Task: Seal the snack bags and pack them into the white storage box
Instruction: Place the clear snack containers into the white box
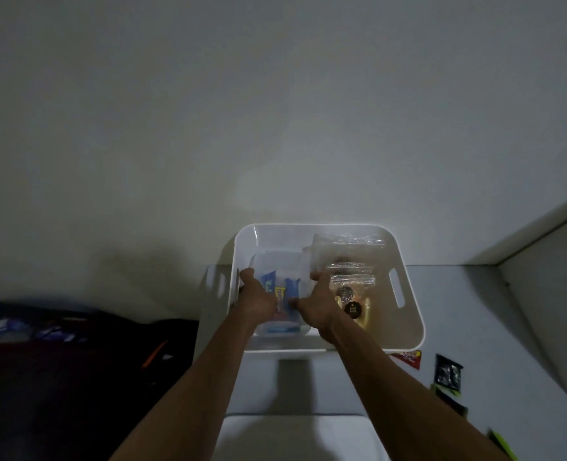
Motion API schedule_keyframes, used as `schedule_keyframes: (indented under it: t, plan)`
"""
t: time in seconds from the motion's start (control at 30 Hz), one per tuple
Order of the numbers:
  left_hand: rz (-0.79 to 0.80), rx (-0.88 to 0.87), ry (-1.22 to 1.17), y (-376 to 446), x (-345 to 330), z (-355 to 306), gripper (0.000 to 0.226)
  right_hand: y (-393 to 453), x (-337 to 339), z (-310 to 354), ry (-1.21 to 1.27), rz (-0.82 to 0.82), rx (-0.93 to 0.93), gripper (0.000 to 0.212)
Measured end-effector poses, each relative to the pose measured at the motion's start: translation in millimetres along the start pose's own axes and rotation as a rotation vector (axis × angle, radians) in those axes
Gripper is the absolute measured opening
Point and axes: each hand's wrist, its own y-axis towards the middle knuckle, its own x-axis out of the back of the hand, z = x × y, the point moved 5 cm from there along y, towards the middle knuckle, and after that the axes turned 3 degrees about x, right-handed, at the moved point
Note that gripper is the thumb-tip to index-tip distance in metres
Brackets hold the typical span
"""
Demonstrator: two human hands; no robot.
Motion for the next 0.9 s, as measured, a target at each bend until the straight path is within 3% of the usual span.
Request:
schedule_keyframes:
  t: [0.07,0.23,0.43,0.57,0.77,0.9]
  plan:
    - [0.008,0.029,-0.020,5.9,-1.6,6.0,0.063,3.5,-1.5,-2.0,-0.032,0.004,-0.002,0.076]
    - [-0.019,0.006,0.126,22.6,-5.5,18.6,0.108,6.6,-5.6,-6.2,-0.093,-0.005,-0.001,0.073]
    - [-0.081,-0.059,0.314,12.4,-3.8,8.9,0.101,6.5,-2.6,-5.8,-0.118,0.043,0.006,0.075]
    - [-0.140,-0.154,0.405,14.5,-8.0,7.7,0.127,-1.6,3.9,0.3,-0.164,0.067,0.035,0.079]
    - [-0.316,-0.273,0.299,-47.0,-3.3,-36.5,0.072,-38.8,45.7,26.5,-0.161,-0.051,0.185,0.067]
    - [-0.401,-0.424,0.181,-104.6,-19.0,-61.2,0.060,-89.7,101.7,37.5,-0.041,-0.145,0.342,0.053]
